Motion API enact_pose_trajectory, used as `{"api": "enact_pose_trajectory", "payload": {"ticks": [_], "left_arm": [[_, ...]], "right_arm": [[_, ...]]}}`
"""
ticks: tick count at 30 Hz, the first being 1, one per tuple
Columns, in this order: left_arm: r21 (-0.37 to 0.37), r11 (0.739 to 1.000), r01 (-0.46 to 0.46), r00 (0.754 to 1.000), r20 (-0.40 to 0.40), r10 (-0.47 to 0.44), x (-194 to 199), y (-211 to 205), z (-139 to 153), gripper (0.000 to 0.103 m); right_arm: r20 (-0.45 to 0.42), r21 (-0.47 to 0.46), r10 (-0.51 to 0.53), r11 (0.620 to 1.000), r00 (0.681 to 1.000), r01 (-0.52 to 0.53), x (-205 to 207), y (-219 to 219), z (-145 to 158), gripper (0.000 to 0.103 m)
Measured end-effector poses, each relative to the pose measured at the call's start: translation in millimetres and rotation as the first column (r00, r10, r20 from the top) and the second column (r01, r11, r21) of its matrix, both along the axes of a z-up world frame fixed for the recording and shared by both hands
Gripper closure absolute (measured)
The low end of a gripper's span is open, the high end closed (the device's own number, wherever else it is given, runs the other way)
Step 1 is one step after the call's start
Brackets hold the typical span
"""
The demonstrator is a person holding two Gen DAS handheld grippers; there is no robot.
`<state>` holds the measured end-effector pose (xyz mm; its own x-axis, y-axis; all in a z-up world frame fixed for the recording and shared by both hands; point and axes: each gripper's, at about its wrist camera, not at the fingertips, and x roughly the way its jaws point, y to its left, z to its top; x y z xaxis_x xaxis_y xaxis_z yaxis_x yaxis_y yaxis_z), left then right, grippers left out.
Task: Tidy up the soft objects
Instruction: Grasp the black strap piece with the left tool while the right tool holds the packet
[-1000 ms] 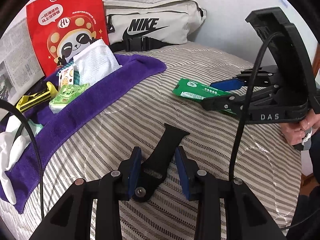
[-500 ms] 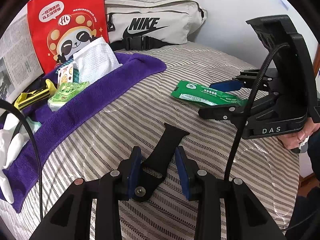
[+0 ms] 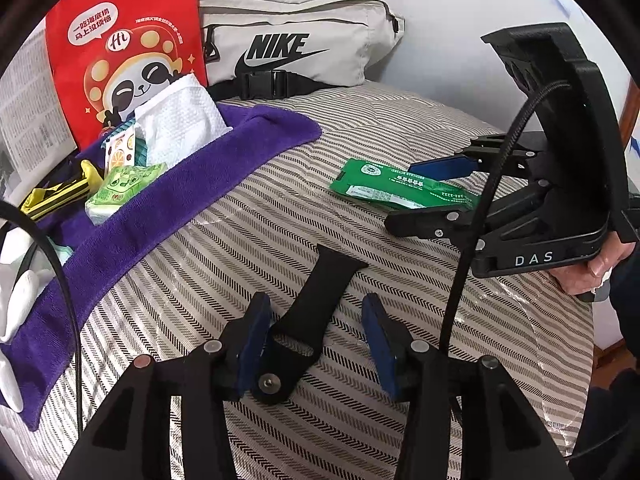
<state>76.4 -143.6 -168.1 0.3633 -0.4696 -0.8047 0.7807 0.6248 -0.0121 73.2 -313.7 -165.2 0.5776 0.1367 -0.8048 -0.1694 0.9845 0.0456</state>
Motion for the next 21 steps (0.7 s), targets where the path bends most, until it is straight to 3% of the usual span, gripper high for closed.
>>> {"api": "enact_pose_trajectory", "payload": {"ticks": [6, 10, 18, 21], "left_arm": [[-0.001, 1.0, 0.0, 1.0, -0.001, 0.0, 0.9, 0.6, 0.4, 0.06], [0.006, 1.0, 0.014, 1.0, 0.011, -0.014, -1.0, -0.6, 0.8, 0.08], [0.102, 0.988, 0.116, 0.993, -0.004, -0.116, -4.5, -10.5, 6.8, 0.083], [0.101, 0.988, 0.116, 0.993, -0.029, -0.114, -2.1, -8.9, 7.1, 0.082]], "right_arm": [[0.0, 0.0, 0.0, 1.0, 1.0, 0.0, -0.1, 0.0, 0.2, 0.042], [0.0, 0.001, 0.001, 1.0, 1.0, -0.001, 0.1, 0.0, 0.4, 0.042], [-0.001, 0.009, 0.002, 1.0, 1.0, -0.002, 0.6, -0.7, 0.9, 0.041], [-0.001, 0.012, 0.003, 1.0, 1.0, -0.003, 0.4, -0.4, 1.0, 0.041]]}}
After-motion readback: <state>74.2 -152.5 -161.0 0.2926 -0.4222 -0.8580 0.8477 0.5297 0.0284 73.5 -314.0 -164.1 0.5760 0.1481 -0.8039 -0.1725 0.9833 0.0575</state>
